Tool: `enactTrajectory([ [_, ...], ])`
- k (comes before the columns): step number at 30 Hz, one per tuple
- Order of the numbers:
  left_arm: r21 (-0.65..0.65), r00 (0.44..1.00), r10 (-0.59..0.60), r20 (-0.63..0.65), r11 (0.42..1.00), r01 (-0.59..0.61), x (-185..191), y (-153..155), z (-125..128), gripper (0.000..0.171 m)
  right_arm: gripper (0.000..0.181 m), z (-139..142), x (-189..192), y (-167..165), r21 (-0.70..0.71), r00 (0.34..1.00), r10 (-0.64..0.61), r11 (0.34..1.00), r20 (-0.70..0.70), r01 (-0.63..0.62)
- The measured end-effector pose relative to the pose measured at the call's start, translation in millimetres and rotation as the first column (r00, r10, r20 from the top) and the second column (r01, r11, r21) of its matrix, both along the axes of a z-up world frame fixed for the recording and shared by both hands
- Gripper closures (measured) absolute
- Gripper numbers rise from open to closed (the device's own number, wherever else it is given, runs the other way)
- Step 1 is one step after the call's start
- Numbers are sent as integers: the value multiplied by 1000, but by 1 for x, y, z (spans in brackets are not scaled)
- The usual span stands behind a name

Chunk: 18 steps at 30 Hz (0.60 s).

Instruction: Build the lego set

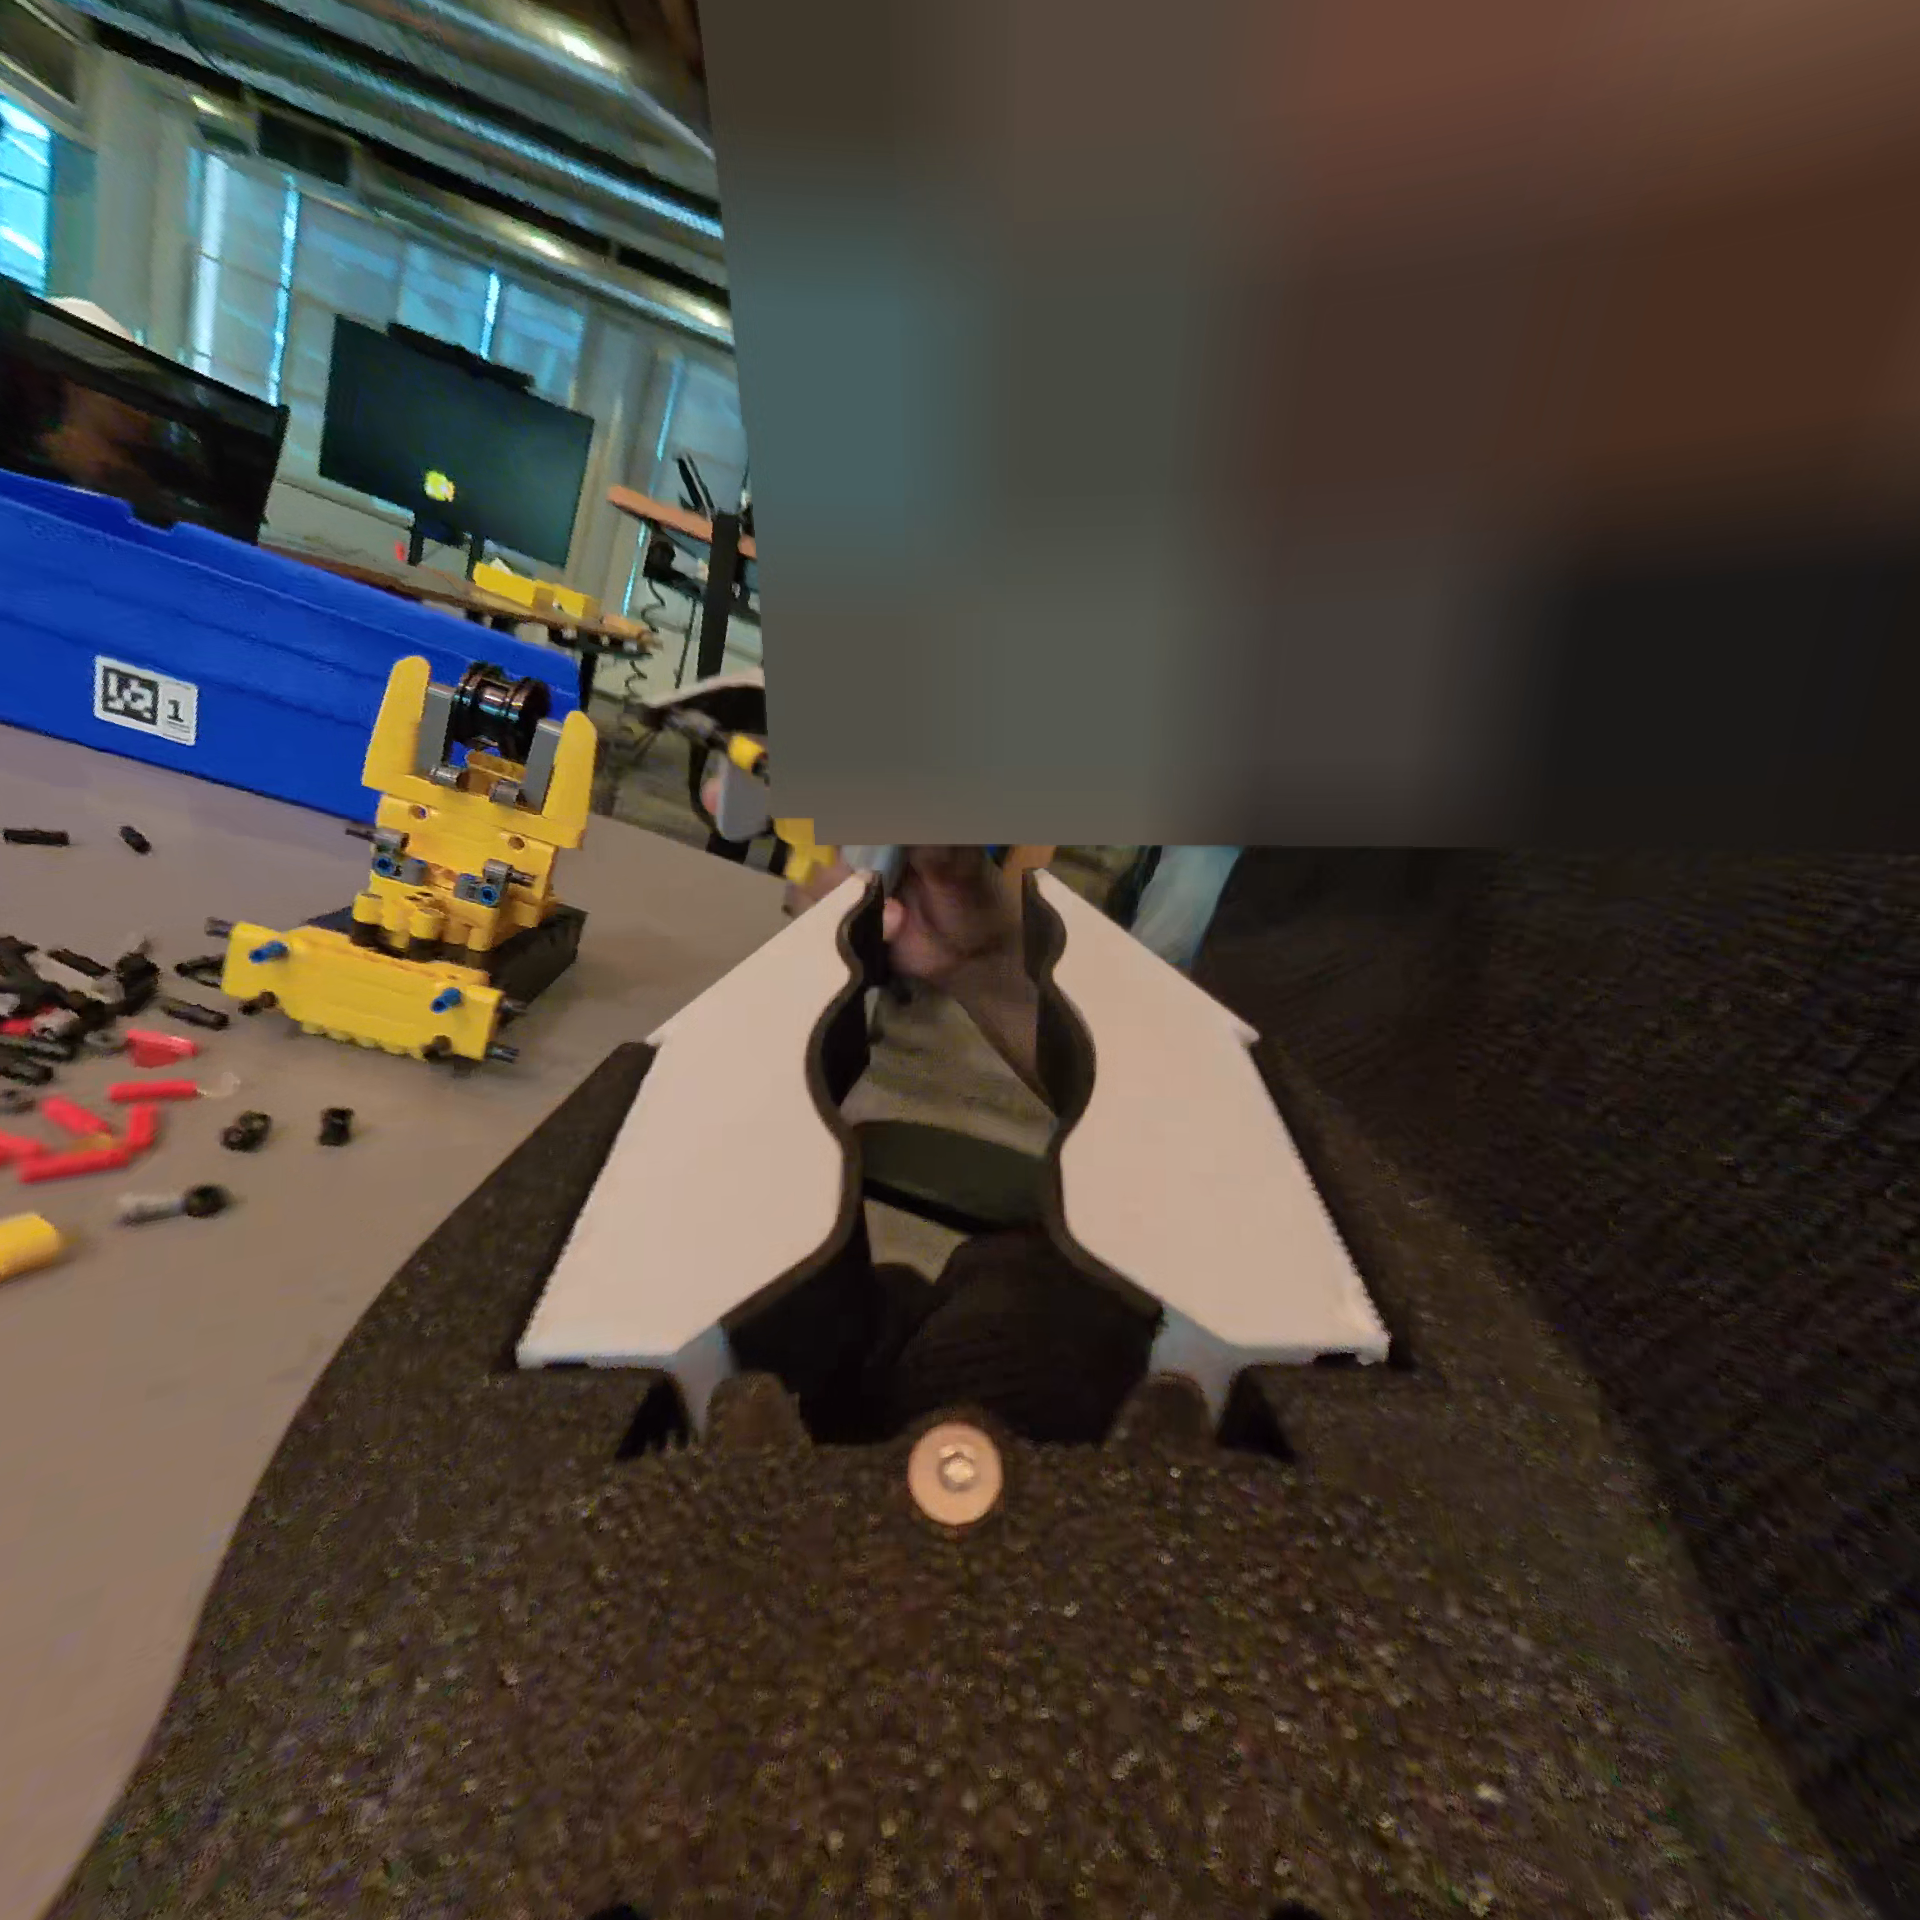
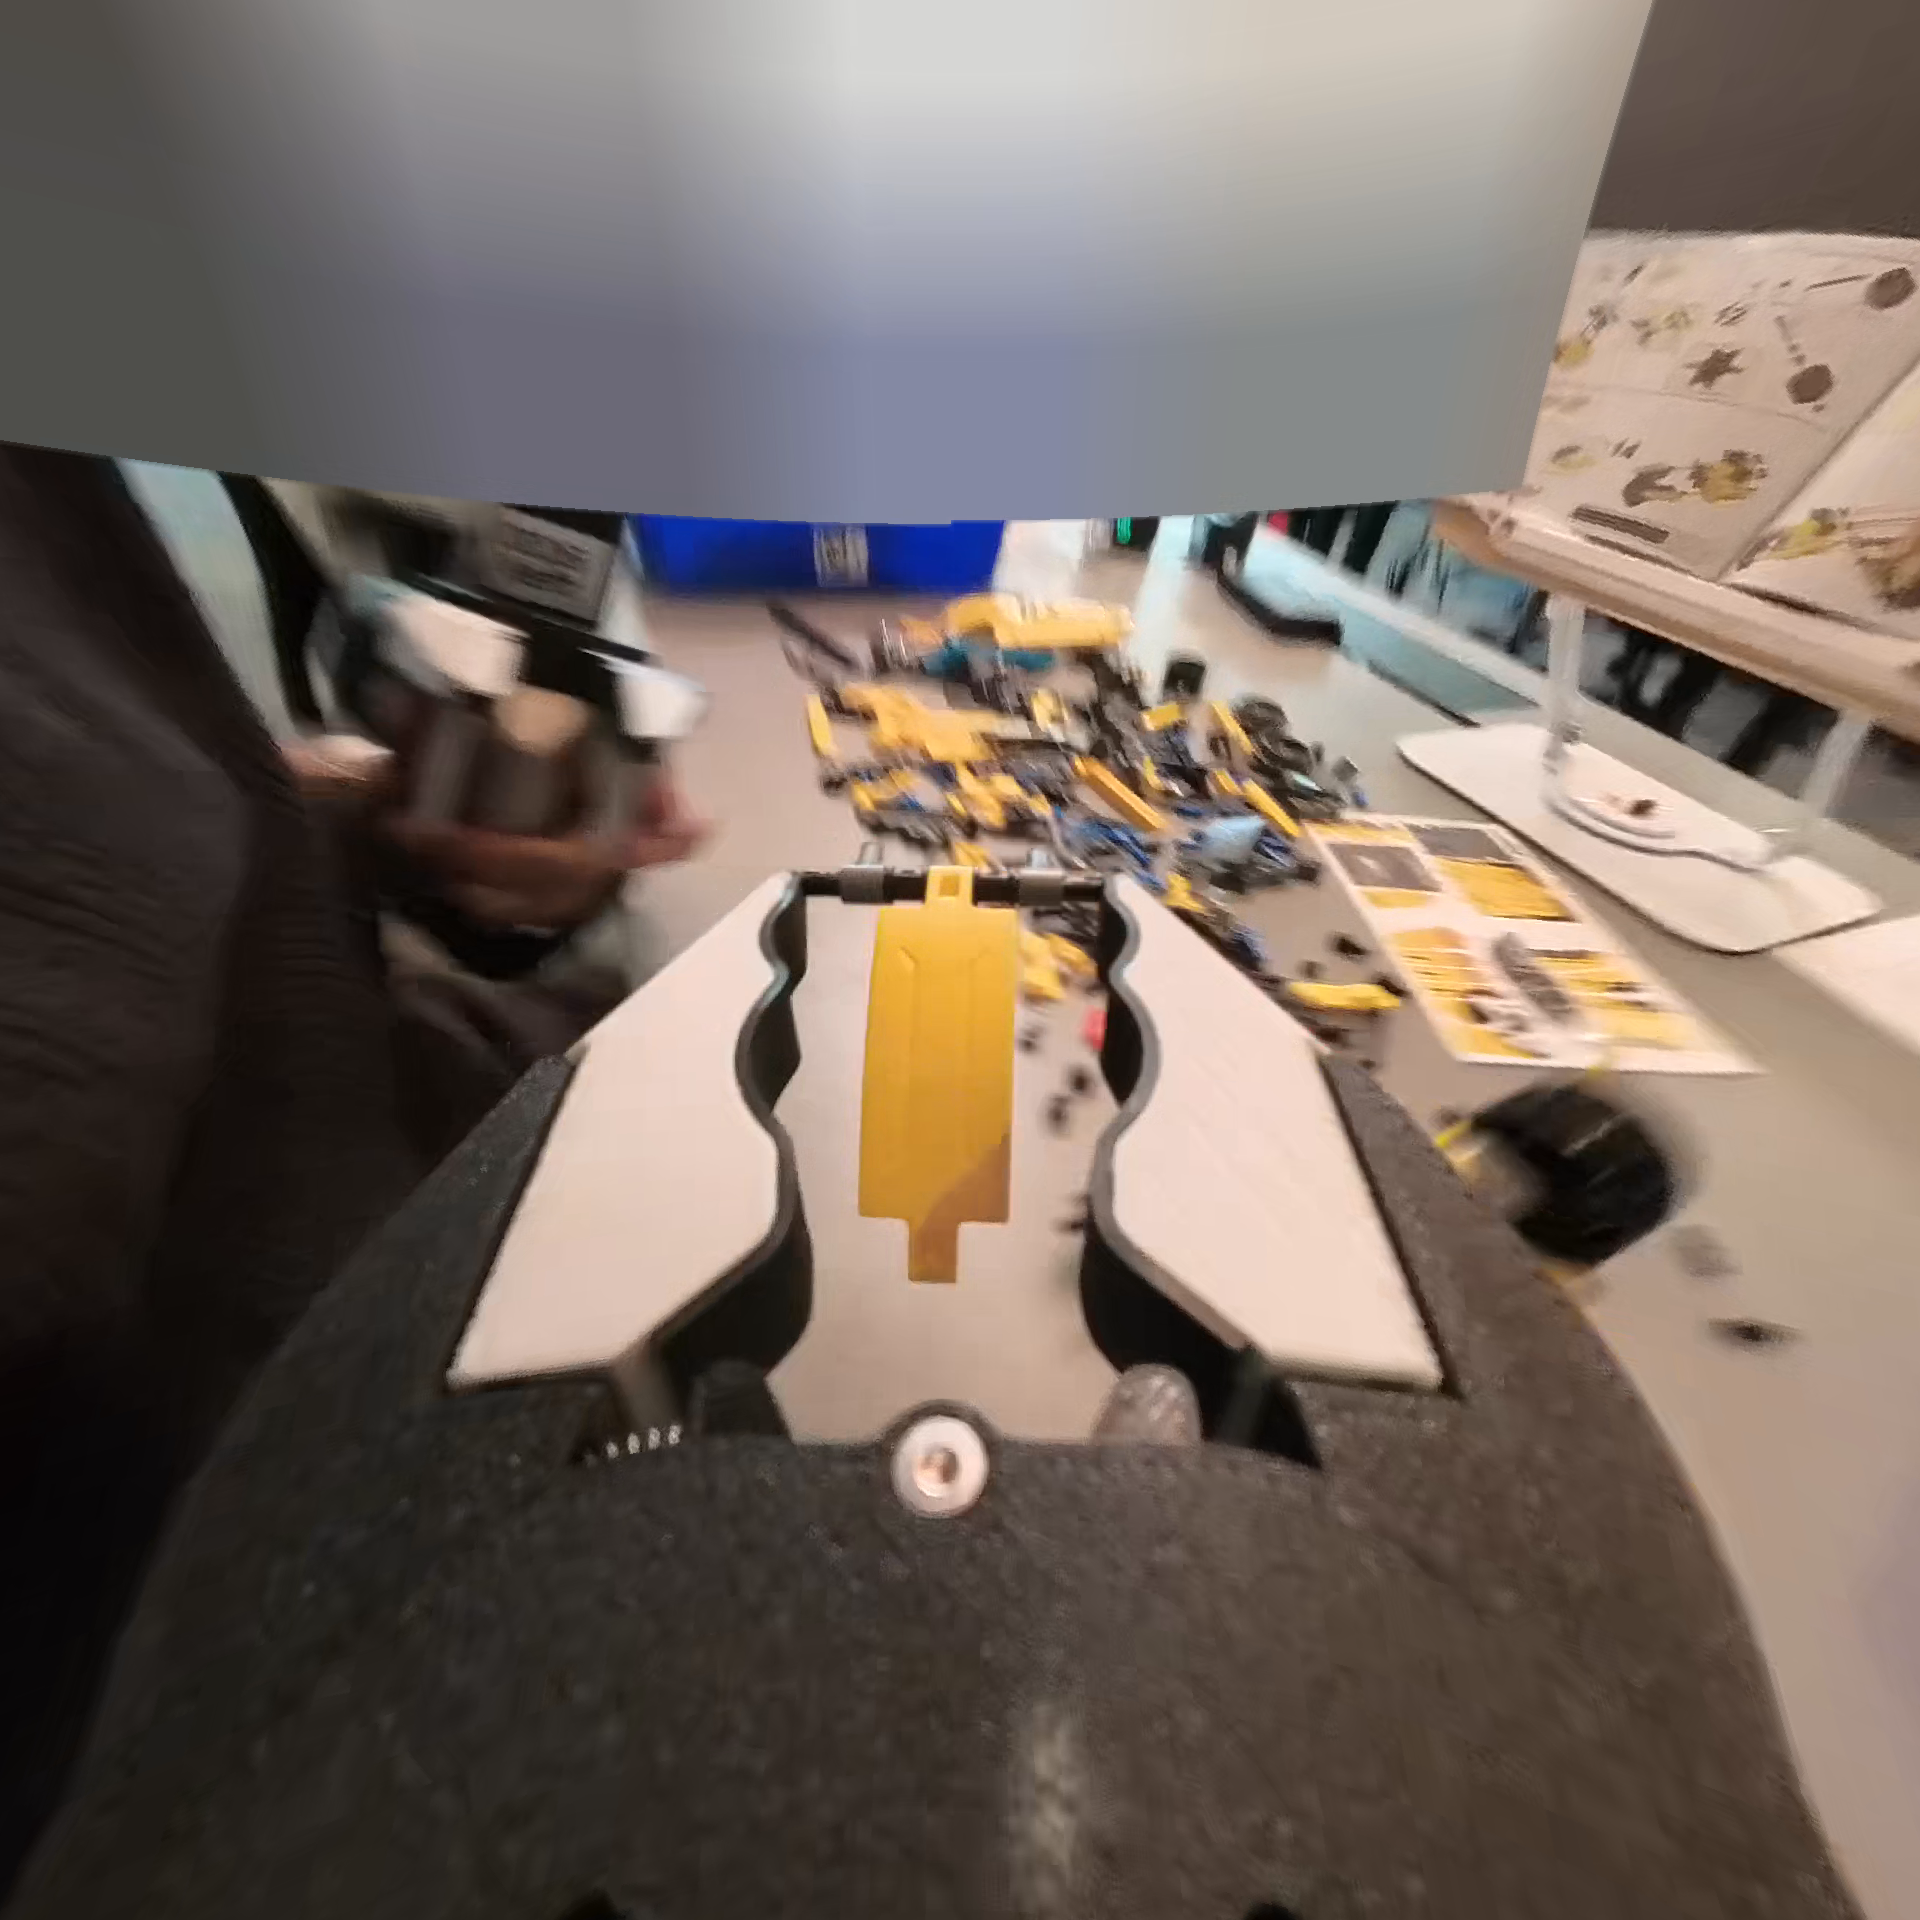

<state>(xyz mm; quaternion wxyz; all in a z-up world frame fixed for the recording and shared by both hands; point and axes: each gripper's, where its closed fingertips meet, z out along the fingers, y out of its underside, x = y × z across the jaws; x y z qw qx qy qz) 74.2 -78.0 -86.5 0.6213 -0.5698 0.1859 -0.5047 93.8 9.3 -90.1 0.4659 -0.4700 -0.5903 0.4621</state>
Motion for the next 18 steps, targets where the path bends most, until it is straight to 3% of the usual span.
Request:
enactTrajectory([
  [4, 19, 987, 103, 126, 994, -106, -5, -5, 0, 146, 125, 13, -20, 6, 172, 967, 42, 981, 253, -88],
  [6, 29, 984, 134, 115, 990, -138, -3, -4, -2, 146, 125, 3, -31, 20, 264, 888, 31, 950, 459, -169],
  [8, 35, 990, 108, 91, 993, -112, 4, -9, -3, 146, 125, -15, -38, 42, 296, 753, -3, 920, 658, -255],
  [10, 49, 992, 111, 55, 992, -114, 5, -16, -7, 146, 125, -34, -40, 51, 213, 600, 30, 920, 799, -330],
  [14, 104, 983, 181, -1, 978, -180, -8, -21, -5, 147, 125, -65, -28, 70, 120, 297, 11, 900, 955, -419],
  [18, 82, 982, 177, 66, 980, -182, -24, -21, -1, 147, 125, -81, -22, 82, 29, 145, 34, 911, 989, -411],
])
